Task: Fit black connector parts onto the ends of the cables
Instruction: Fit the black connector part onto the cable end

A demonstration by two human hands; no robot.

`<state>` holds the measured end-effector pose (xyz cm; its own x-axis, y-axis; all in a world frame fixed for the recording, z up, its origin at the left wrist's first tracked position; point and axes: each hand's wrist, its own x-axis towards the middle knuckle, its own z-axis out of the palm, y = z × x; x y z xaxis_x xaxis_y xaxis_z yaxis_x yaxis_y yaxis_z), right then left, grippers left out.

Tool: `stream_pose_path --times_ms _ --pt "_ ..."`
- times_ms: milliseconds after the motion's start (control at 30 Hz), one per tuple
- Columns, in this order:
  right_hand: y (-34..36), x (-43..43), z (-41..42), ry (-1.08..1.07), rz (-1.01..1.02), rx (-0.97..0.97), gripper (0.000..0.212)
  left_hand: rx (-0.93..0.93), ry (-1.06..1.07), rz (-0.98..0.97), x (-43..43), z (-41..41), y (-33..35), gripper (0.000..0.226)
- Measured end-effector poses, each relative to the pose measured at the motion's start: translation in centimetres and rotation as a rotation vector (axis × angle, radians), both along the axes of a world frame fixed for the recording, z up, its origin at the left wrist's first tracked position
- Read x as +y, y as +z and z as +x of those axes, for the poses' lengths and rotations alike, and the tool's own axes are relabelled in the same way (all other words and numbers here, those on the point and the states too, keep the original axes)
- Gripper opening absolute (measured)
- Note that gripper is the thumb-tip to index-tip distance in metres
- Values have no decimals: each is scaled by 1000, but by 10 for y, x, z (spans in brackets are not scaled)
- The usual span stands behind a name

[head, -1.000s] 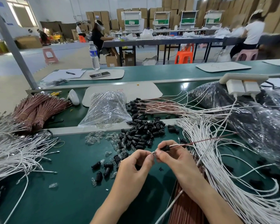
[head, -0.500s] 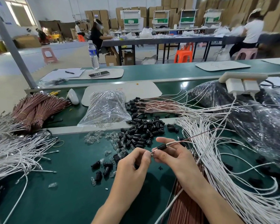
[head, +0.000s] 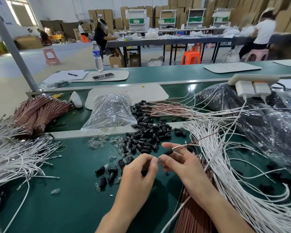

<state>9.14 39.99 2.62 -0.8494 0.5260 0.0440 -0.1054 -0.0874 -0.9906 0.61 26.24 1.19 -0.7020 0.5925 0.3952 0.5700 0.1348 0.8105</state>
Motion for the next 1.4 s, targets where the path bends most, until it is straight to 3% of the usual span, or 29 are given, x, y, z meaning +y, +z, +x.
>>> stream_pose_path --times_ms 600,1400 --pt "0 -1 -2 -48 141 -22 26 -80 -11 54 2 -1 -2 18" --pt "5 -4 0 -49 150 -3 24 -230 -39 21 0 -1 6 11"
